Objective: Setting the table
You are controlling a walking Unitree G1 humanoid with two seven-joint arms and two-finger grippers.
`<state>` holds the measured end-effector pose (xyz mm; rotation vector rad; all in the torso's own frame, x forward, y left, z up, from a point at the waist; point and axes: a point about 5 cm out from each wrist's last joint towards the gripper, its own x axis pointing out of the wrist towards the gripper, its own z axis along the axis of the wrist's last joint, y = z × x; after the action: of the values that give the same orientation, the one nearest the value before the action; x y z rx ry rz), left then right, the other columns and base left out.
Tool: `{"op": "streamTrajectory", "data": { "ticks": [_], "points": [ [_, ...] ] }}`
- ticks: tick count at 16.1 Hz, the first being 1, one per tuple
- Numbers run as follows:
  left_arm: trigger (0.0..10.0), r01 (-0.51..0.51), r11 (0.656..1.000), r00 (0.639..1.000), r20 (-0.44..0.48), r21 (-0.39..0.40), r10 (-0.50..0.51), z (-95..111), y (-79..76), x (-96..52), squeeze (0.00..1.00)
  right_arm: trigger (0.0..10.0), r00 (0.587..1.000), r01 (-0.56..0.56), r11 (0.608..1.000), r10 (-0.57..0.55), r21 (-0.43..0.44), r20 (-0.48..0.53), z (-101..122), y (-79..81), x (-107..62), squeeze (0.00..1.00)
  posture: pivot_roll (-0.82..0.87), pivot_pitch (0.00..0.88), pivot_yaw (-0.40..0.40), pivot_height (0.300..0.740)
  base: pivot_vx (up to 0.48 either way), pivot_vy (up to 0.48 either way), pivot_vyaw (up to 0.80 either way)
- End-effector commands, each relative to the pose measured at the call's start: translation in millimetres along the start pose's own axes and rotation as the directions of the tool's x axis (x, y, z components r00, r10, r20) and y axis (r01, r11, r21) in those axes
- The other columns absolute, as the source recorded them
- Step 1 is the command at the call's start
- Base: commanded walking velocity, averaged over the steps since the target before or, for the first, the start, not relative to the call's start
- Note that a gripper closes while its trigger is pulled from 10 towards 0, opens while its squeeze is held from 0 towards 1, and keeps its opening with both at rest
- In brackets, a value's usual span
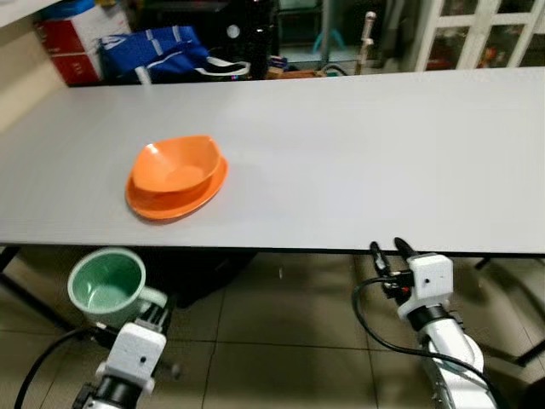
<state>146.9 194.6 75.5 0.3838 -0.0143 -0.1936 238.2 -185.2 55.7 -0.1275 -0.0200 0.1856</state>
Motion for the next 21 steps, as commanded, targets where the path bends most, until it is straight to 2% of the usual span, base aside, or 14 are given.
{"op": "streamTrajectory", "data": {
  "ticks": [1,6,9,11,12,13,14,16,18,21],
  "points": [
    [0.0,-0.034,0.999,0.998,0.048,-0.009,0.035,10.4,7.7,1.1,0.0,10.0,1.0,-0.017,1.0,0.017,-0.002,0.016,1.1,2.8,3.1,0.0,-0.18,0.0,0.112,0.74,0.0,0.0,0.0],
    [0.0,-0.063,0.997,0.993,0.095,-0.036,0.066,20.2,14.5,-1.4,0.0,10.0,0.999,-0.027,0.999,0.028,-0.021,0.031,-1.1,5.3,-3.1,0.0,-0.18,0.0,0.116,0.74,0.0,0.0,0.0],
    [0.0,-0.058,0.997,0.995,0.08,-0.06,0.063,9.4,15.3,-1.1,0.0,10.0,0.997,-0.061,0.998,0.063,-0.034,0.055,-1.5,21.7,-29.4,0.0,-0.19,0.0,0.114,0.74,0.0,0.0,0.0],
    [0.0,-0.066,0.995,0.997,0.042,-0.08,0.069,-11.3,22.3,-1.5,0.0,10.0,0.997,-0.059,0.998,0.06,-0.03,0.045,-9.4,34.1,-46.0,0.0,-0.19,0.0,0.116,0.74,0.0,0.0,0.0],
    [0.0,-0.058,0.995,0.997,0.042,-0.083,0.061,-15.4,22.6,9.0,0.0,10.0,0.997,-0.065,0.998,0.065,-0.022,0.027,-20.8,46.4,-56.4,0.0,-0.19,0.0,0.117,0.74,0.0,0.0,0.0],
    [0.0,-0.057,0.995,0.997,0.048,-0.085,0.061,-13.9,22.5,20.1,0.0,10.0,0.997,-0.068,0.997,0.069,-0.019,0.02,-24.5,50.7,-59.9,0.0,-0.19,0.0,0.117,0.74,0.0,0.0,0.0],
    [0.0,-0.047,0.994,0.996,0.066,-0.095,0.053,-4.6,22.3,51.6,0.0,10.0,0.997,-0.074,0.997,0.074,-0.015,0.008,-29.1,58.2,-67.7,0.0,-0.19,0.0,0.123,0.74,0.0,0.0,0.0],
    [0.0,-0.043,0.994,0.996,0.077,-0.102,0.051,1.1,20.9,61.1,0.0,10.0,0.997,-0.075,0.997,0.075,-0.013,-0.001,-30.2,62.4,-73.7,0.0,-0.19,0.0,0.125,0.74,0.0,0.0,0.0],
    [0.0,-0.064,0.99,0.993,0.093,-0.126,0.076,4.9,22.1,65.0,0.0,10.0,0.997,-0.069,0.997,0.07,-0.022,0.013,-25.4,54.4,-62.0,0.0,-0.19,0.0,0.122,0.74,0.0,-0.12,0.0],
    [0.0,-0.08,0.986,0.99,0.103,-0.145,0.095,10.4,23.3,69.0,0.0,10.0,0.997,-0.072,0.997,0.072,-0.03,0.022,-26.1,53.7,-59.7,0.0,-0.19,0.0,0.12,0.74,0.0,-0.439,0.0]
  ]
}}
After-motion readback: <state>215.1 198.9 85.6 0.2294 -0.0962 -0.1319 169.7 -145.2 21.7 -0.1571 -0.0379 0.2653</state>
